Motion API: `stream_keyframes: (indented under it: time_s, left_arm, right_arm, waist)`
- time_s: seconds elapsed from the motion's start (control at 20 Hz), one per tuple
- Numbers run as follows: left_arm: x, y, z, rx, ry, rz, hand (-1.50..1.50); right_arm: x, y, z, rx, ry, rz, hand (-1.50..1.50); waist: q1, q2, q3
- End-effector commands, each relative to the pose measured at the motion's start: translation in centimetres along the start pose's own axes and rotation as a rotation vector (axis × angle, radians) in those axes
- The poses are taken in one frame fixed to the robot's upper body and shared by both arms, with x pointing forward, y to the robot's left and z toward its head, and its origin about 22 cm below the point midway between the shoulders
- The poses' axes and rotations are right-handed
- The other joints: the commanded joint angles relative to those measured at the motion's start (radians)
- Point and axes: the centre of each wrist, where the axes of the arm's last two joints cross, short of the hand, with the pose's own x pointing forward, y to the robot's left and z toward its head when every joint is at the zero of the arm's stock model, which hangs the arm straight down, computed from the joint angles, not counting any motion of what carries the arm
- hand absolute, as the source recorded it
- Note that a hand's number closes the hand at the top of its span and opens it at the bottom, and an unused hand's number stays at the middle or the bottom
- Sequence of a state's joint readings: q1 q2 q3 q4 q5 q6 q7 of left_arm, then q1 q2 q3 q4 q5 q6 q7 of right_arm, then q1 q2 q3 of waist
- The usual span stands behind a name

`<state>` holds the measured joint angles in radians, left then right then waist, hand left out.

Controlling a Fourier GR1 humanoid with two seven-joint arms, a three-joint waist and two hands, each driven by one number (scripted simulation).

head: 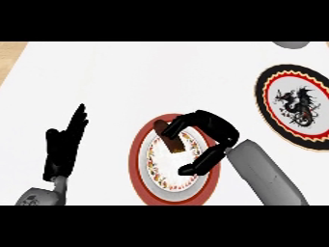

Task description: Pick the sweet potato from the plate and place it in the plate

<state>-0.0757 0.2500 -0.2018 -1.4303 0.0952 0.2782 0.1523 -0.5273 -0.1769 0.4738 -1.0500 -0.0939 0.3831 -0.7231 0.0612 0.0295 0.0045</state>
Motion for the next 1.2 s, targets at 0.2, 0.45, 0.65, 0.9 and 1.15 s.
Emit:
stream_keyframes:
  time_s: [0.2, 0.45, 0.65, 0.9, 1.15]
  left_arm:
    - [-0.3, 0.5, -0.1, 0.010, 0.042, -0.004, 0.00]
    - [1.0, 0.9, -0.2, 0.017, 0.045, 0.004, 0.00]
    - [0.1, 0.2, 0.1, 0.030, 0.043, 0.002, 0.00]
    - [-0.4, 1.8, 0.1, 0.030, 0.031, 0.006, 0.00]
    - [1.1, 1.0, -0.7, 0.027, 0.060, -0.001, 0.00]
  right_arm:
    - [0.4, -4.3, -1.2, 0.315, 0.035, 0.326, -1.50]
    - [1.4, -4.9, -5.3, 0.378, 0.059, 0.546, -1.50]
    - [0.8, -5.1, -5.7, 0.506, 0.126, 0.612, -1.50]
    - [1.0, -4.8, -8.2, 0.687, 0.294, 0.674, -1.50]
    - [0.2, -3.0, -10.4, 0.753, 0.335, 0.699, -1.50]
  waist:
    - [-0.018, -0.019, -0.003]
    - [-0.032, -0.026, -0.004]
    - [-0.041, -0.026, -0.004]
    - [-0.037, -0.026, -0.005]
    - [-0.044, -0.025, -0.004]
